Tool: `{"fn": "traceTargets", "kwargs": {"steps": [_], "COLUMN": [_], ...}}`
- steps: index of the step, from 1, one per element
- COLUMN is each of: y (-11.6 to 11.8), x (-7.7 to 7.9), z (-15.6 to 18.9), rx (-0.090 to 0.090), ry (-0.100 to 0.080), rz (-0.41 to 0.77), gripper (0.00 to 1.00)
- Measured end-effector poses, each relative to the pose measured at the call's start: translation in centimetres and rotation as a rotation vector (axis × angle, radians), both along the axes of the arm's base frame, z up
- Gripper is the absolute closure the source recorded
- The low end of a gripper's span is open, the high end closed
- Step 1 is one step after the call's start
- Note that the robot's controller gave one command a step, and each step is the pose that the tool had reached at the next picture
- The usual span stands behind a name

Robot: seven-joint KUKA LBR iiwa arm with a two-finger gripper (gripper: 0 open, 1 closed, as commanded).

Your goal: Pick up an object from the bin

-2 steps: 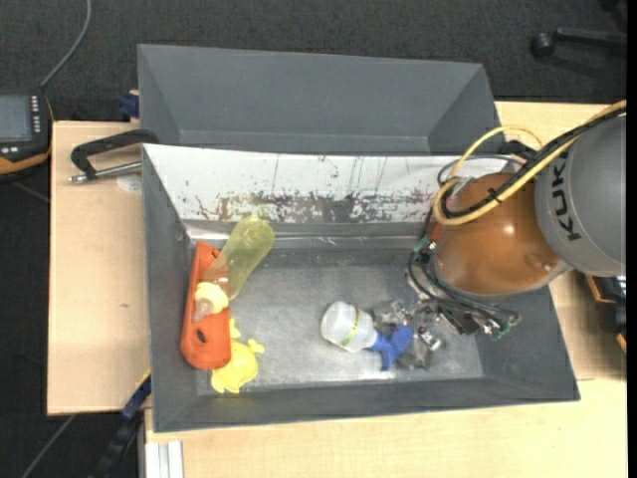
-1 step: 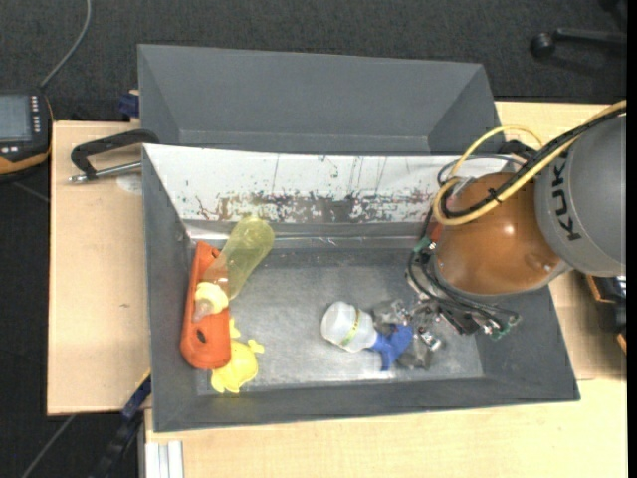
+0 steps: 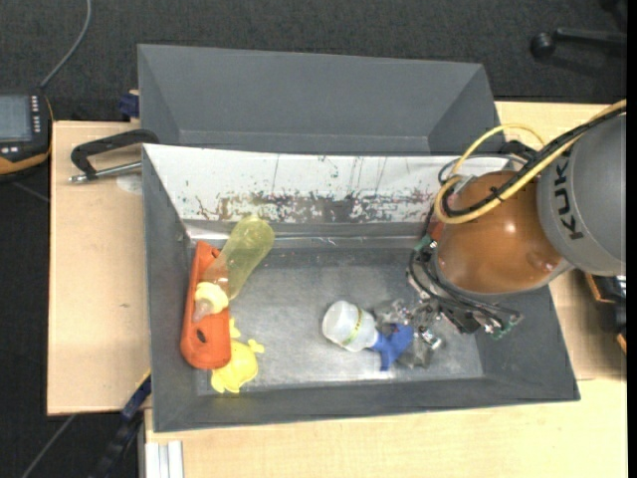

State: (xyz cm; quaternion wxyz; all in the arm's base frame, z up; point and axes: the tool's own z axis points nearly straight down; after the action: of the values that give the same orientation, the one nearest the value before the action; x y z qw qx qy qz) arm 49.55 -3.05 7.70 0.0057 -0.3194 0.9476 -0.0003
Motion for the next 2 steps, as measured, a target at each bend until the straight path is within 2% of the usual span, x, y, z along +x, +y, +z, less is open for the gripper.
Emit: {"fn": "traceTargets", "kwargs": {"steps": [1, 2], "y": [0.1, 0.1], "x": [-0.2, -0.2], "z": [1.9, 4.3], "rx": [0.002, 0.002], "ry": [0.008, 0.006], "rz": [0.0, 0.0], "gripper": [1.0, 1.0]}}
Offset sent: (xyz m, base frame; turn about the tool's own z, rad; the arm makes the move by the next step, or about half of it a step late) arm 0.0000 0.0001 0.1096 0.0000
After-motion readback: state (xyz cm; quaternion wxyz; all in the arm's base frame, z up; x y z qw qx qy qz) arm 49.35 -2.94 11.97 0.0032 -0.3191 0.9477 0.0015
